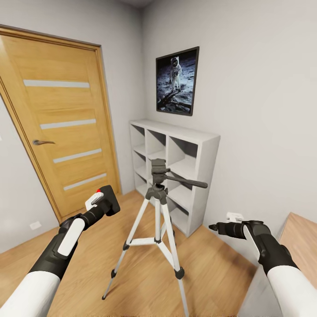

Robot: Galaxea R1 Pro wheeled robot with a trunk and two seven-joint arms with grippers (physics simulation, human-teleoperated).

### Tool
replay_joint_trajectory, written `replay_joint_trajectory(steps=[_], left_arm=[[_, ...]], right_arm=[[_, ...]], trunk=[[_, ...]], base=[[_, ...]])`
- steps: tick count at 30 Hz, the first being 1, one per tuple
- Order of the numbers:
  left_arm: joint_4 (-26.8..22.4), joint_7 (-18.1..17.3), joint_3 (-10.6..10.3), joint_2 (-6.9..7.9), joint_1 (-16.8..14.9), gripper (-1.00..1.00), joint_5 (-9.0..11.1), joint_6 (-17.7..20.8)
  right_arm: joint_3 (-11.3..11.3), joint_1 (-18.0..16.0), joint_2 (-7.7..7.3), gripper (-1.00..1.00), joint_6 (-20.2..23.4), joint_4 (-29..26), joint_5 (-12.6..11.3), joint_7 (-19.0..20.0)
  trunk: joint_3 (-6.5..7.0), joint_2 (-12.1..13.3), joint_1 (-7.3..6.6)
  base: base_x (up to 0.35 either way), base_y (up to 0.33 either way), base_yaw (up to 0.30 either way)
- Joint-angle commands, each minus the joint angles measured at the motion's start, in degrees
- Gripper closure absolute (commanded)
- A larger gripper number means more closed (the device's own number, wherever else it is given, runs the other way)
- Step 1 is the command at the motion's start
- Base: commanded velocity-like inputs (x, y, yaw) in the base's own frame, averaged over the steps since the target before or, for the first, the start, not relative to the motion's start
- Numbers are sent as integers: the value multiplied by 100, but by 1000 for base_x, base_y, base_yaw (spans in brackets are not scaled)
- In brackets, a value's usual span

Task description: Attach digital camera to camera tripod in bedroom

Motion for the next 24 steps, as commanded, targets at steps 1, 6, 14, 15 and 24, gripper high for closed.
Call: replay_joint_trajectory(steps=[1, 6, 14, 15, 24], left_arm=[[-11, 34, 2, 0, -5, 100, 56, 28], [-11, 34, 2, 0, -4, 100, 54, 28], [-11, 34, 2, 2, -4, 100, 54, 28], [-11, 34, 2, 3, -4, 100, 54, 28], [95, 27, 9, 22, -4, 100, 54, 28]], right_arm=[[-11, -5, 2, -100, 35, -5, -23, 6], [-11, -5, -4, -100, 33, -5, -14, 4], [-11, -5, -6, -100, 35, -5, -11, 6], [-8, -5, -6, -100, 35, -5, -11, 6], [-9, -5, -6, -100, 35, -5, -11, 17]], trunk=[[-23, -15, 4], [-68, -15, 4], [-141, -15, 4], [-150, -15, 4], [-231, -15, 4]], base=[[0, 0, 0], [0, 0, 0], [0, 0, 0], [0, 0, 0], [0, 0, 0]])
